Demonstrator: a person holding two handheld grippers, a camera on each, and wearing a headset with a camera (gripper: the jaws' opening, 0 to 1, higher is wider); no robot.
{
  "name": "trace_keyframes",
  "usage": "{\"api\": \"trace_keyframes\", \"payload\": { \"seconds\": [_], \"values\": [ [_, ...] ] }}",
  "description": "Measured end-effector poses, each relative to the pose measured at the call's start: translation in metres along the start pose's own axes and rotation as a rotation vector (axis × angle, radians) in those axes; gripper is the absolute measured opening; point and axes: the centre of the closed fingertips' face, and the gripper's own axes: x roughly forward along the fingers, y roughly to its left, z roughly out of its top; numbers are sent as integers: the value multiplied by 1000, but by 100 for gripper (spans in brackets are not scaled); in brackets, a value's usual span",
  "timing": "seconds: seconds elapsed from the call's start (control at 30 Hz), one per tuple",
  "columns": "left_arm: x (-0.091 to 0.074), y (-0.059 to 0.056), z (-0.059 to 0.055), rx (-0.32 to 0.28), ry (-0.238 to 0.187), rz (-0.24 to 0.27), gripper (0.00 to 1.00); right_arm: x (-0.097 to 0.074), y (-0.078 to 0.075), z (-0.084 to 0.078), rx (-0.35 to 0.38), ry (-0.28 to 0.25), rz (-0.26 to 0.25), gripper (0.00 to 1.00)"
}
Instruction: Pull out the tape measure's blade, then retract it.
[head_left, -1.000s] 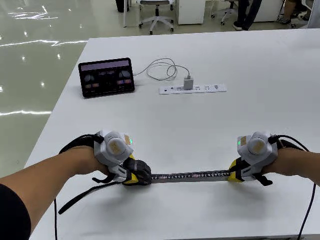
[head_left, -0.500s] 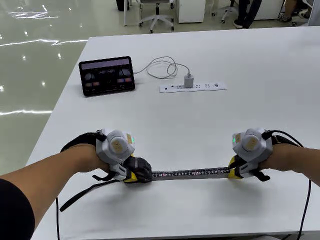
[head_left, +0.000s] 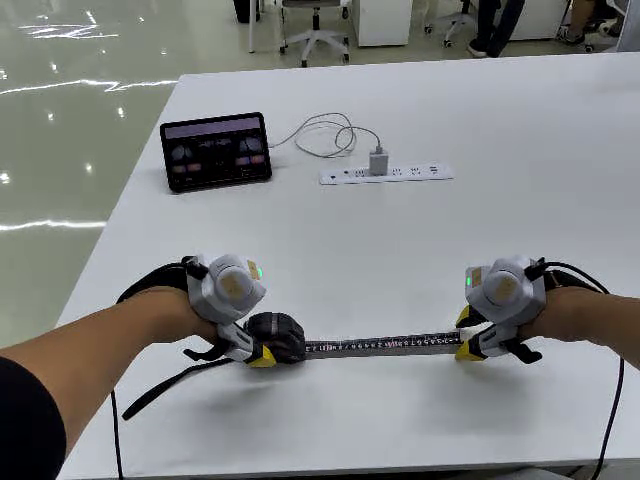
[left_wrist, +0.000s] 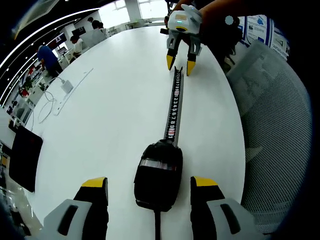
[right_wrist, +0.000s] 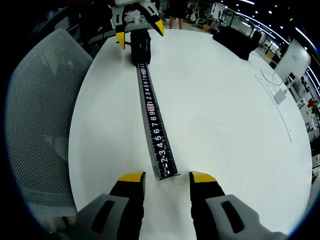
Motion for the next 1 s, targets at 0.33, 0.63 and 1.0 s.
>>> {"api": "trace_keyframes", "payload": {
  "seconds": [0.33,0.63,1.0],
  "values": [
    [-2,-7,-5,-49,-8,-7,75,-4,6,-8,34,12,8,44],
    [-6,-4,-7,-107,-36,29,89,-9,9,-7,54,-3,6,55],
    [-8,-17,-9,-191,-60,31,100,-16,10,-5,117,-50,-43,64]
  ]
}}
